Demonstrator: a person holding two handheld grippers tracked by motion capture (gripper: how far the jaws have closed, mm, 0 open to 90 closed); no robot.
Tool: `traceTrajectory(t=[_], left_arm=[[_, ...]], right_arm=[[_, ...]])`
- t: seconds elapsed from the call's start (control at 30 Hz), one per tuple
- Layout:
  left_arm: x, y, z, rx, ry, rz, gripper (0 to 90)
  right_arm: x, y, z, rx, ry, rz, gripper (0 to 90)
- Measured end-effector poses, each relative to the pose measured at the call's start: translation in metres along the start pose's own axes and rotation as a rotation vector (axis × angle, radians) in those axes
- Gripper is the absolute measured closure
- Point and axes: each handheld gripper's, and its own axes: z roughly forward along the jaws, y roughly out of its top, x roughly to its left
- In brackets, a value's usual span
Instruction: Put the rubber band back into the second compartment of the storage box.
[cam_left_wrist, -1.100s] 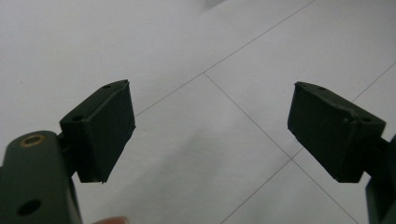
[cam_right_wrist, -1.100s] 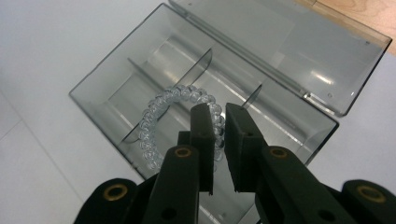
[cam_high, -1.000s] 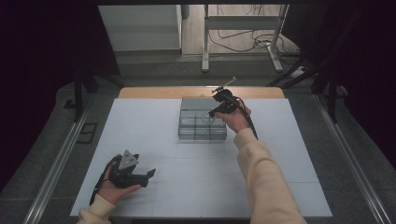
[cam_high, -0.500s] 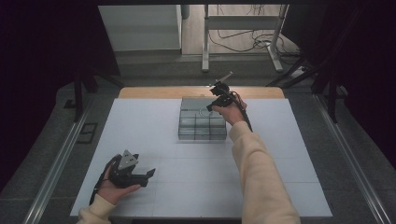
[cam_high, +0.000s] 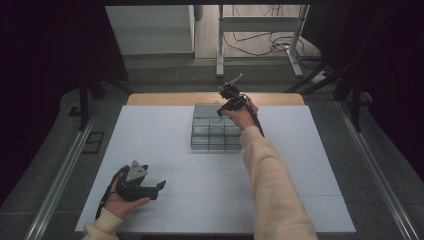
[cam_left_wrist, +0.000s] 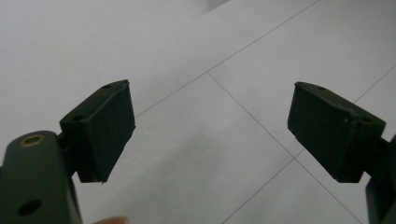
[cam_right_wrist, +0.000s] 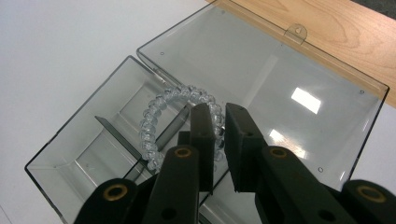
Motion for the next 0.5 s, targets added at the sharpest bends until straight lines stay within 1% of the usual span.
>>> traceTrajectory(t=[0.5], left_arm=[[-0.0001,0.0001,0.0,0.0,-0.001,0.0,15.4]], right_arm=[[-0.0024,-0.0047,0.0015,0.017,-0.004,-0.004,81.0]])
